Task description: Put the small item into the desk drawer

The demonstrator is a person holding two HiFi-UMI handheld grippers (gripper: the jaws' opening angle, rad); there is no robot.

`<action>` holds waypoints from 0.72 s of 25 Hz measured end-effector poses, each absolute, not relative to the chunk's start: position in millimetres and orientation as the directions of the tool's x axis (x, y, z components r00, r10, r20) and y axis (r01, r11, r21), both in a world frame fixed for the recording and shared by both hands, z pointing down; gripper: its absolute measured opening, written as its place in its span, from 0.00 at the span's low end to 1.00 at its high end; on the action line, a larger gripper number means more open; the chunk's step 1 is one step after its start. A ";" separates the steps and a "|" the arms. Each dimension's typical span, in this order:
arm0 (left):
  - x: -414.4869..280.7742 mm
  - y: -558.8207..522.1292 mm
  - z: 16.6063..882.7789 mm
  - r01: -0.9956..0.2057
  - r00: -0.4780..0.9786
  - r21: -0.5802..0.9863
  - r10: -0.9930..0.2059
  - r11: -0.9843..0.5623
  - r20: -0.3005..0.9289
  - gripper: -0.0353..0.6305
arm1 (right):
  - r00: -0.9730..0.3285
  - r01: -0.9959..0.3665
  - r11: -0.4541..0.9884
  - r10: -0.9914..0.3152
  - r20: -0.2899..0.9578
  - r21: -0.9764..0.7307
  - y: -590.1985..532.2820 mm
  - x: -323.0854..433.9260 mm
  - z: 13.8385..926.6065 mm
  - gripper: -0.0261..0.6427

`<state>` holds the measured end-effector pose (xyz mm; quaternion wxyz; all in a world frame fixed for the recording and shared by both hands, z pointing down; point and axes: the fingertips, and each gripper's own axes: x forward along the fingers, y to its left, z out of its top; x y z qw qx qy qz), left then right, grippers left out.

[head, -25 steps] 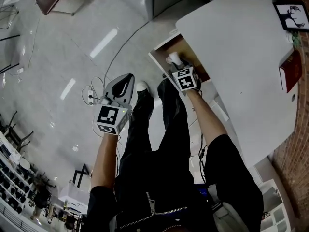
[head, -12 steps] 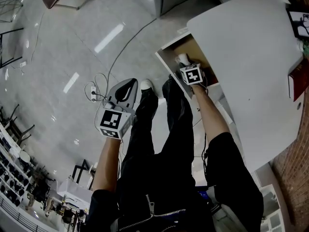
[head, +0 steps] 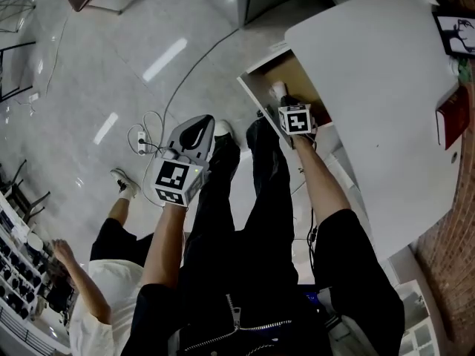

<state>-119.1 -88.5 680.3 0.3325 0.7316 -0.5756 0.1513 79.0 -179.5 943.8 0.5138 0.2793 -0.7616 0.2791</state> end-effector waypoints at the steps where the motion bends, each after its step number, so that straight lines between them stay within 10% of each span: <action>1: -117.5 -88.6 677.9 -0.941 0.297 0.315 -0.742 -0.121 0.601 0.09 | -0.328 -0.720 0.679 -0.155 0.932 -0.141 -177.2 78.0 935.8 0.05; 18: -89.4 -100.3 595.4 -0.917 0.395 0.279 -0.754 -0.287 0.524 0.09 | -0.502 -0.734 0.654 -0.342 0.794 -0.183 -145.7 77.5 764.6 0.05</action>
